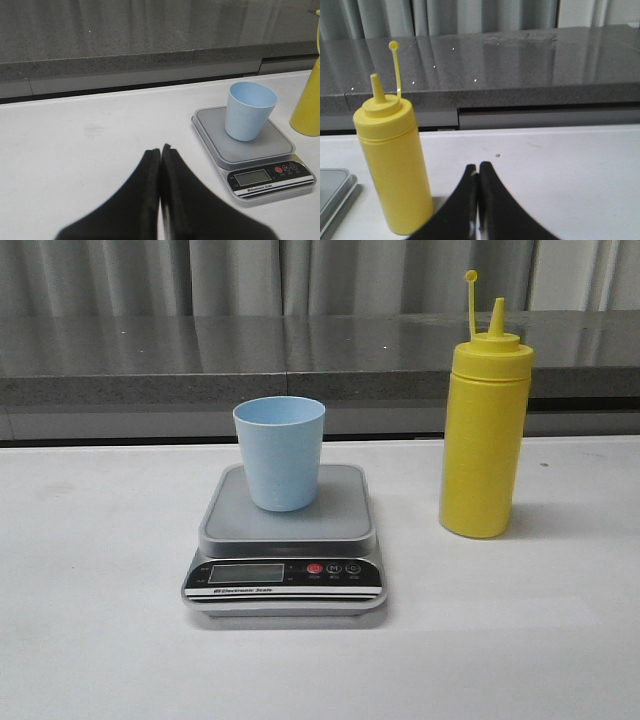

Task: Pour seasoning into cup on scale with both arms

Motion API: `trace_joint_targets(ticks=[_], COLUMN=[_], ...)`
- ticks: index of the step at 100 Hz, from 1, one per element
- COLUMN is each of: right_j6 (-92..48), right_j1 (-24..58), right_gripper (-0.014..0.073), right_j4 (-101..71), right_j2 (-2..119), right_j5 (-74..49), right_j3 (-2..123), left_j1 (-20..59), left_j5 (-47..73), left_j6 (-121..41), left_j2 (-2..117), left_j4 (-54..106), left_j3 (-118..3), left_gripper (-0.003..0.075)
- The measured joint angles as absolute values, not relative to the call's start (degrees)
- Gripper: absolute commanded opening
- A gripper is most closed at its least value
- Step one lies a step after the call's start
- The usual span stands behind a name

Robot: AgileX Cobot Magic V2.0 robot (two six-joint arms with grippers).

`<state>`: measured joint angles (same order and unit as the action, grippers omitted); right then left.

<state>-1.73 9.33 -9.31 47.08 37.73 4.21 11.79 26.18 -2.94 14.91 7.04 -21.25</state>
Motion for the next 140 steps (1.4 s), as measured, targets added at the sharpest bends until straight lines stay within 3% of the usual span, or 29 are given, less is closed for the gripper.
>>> trace_joint_targets(ticks=[80, 140], right_j6=[-0.98, -0.59], right_j1=[7.98, 7.98], right_gripper=[-0.0068, -0.0068], right_j4=[-1.85, -1.61], right_j2=[26.80, 11.05], right_j5=[31.52, 9.73], right_j3=[-1.47, -1.56], left_j1=[11.79, 11.79], left_j5=[26.18, 26.18], left_j6=[-2.94, -2.94], left_j2=[14.91, 14.91], left_j4=[7.04, 7.04], left_j3=[-21.25, -21.25], left_gripper=[-0.0020, -0.0020])
